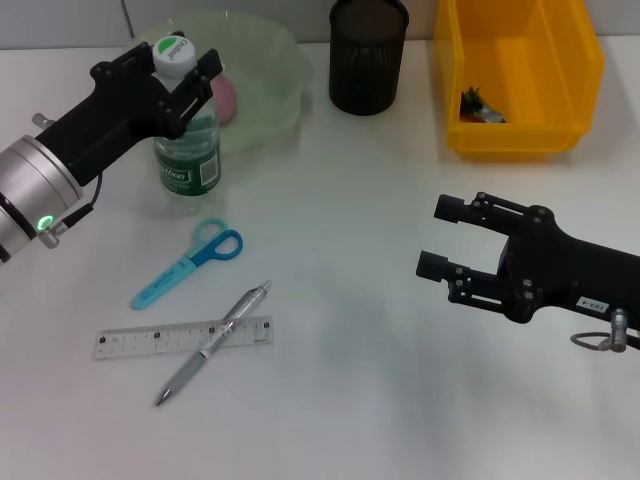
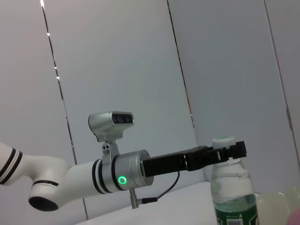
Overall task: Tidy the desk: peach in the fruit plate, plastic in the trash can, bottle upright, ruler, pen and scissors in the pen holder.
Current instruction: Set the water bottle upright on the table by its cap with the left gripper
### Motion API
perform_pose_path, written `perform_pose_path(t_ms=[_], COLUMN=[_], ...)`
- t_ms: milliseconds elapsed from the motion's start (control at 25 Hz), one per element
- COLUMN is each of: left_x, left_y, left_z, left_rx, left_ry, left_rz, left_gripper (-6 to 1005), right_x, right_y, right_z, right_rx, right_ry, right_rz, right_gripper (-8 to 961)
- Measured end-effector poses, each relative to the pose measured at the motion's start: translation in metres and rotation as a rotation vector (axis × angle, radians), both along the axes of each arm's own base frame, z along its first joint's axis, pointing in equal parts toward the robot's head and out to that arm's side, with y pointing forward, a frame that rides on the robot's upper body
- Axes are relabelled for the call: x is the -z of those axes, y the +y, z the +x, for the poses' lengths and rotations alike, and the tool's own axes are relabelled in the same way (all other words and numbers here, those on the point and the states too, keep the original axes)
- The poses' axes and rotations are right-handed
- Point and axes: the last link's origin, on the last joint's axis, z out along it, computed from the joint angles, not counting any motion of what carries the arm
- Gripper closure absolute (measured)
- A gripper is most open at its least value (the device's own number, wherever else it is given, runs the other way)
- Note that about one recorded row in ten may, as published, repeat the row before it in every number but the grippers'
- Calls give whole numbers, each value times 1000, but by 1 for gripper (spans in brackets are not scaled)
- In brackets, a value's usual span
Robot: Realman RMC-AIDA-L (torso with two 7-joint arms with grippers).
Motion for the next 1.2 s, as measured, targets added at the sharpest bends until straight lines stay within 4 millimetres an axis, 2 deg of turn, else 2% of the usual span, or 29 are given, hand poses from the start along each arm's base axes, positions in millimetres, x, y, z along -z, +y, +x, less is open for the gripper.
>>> perform_pose_path(t_ms=[1200], left_x=[4], left_y=[0], left_z=[-5], left_rx=[-36], left_ry=[-15], left_rz=[23], left_gripper=[557], right_x=[1], right_y=[7], right_z=[-1], right_rx=[3], right_ry=[-16], right_rz=[8], right_gripper=[226])
